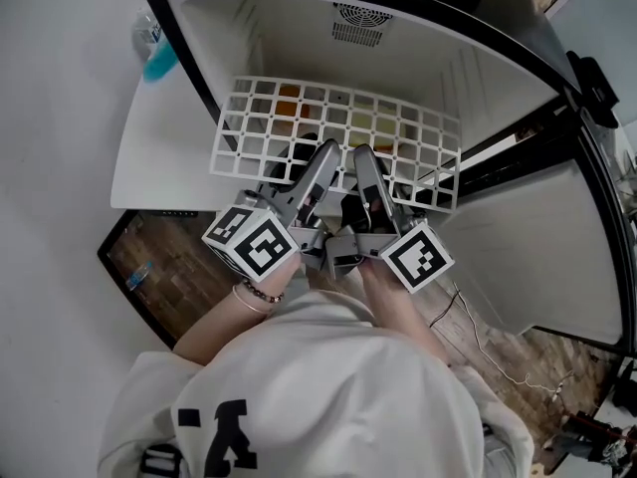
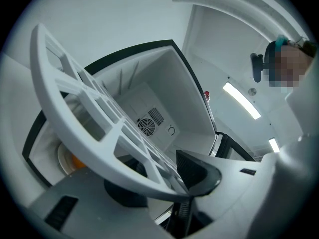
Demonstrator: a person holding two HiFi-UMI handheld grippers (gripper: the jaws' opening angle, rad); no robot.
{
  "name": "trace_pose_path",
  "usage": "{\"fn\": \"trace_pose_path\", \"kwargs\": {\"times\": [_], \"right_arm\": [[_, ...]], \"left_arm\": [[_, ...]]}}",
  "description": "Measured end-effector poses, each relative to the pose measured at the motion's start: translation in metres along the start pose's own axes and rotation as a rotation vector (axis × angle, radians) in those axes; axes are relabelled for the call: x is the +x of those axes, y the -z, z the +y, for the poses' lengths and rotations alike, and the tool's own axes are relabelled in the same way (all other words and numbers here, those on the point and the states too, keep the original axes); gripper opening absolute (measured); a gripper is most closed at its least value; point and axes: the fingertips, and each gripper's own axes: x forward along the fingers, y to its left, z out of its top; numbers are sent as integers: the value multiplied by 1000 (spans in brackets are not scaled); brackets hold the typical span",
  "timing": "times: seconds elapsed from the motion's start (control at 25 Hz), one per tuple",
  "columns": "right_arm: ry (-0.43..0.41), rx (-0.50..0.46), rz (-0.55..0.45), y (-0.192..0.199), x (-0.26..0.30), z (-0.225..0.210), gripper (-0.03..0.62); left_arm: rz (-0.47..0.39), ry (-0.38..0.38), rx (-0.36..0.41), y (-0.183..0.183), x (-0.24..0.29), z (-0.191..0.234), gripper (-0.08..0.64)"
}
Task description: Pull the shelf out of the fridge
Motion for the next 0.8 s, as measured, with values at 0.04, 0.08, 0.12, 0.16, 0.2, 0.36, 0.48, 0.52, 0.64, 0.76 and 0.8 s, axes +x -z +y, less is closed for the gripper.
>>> {"fn": "trace_pose_path", "kwargs": {"times": [0.04,0.08,0.12,0.16,0.2,0.36,0.48,0.52,0.64,0.76,0.8], "right_arm": [[-1,-3,0,0,0,0,115],[-1,-5,0,0,0,0,115],[2,-6,-1,0,0,0,115],[6,-5,-1,0,0,0,115],[11,-4,-2,0,-1,-1,115],[17,-9,-3,1,-3,-2,115],[19,-11,-4,2,-4,-2,115],[19,-13,-3,2,-4,-2,115],[17,-15,0,3,-5,0,115],[20,5,4,5,-8,-1,109],[22,11,5,6,-10,-1,107]], "left_arm": [[-2,-2,8,0,0,0,178],[-2,-6,19,0,-1,0,178],[0,-10,29,0,-1,-1,178],[0,-14,37,0,0,-1,178],[-1,-19,43,0,0,-1,178],[-5,-31,53,1,-1,-1,178],[-5,-38,53,2,-3,0,178],[-4,-40,52,2,-3,0,178],[-3,-46,49,2,-5,-1,178],[-12,-58,39,4,-9,-1,170],[-15,-62,37,5,-11,-1,164]]}}
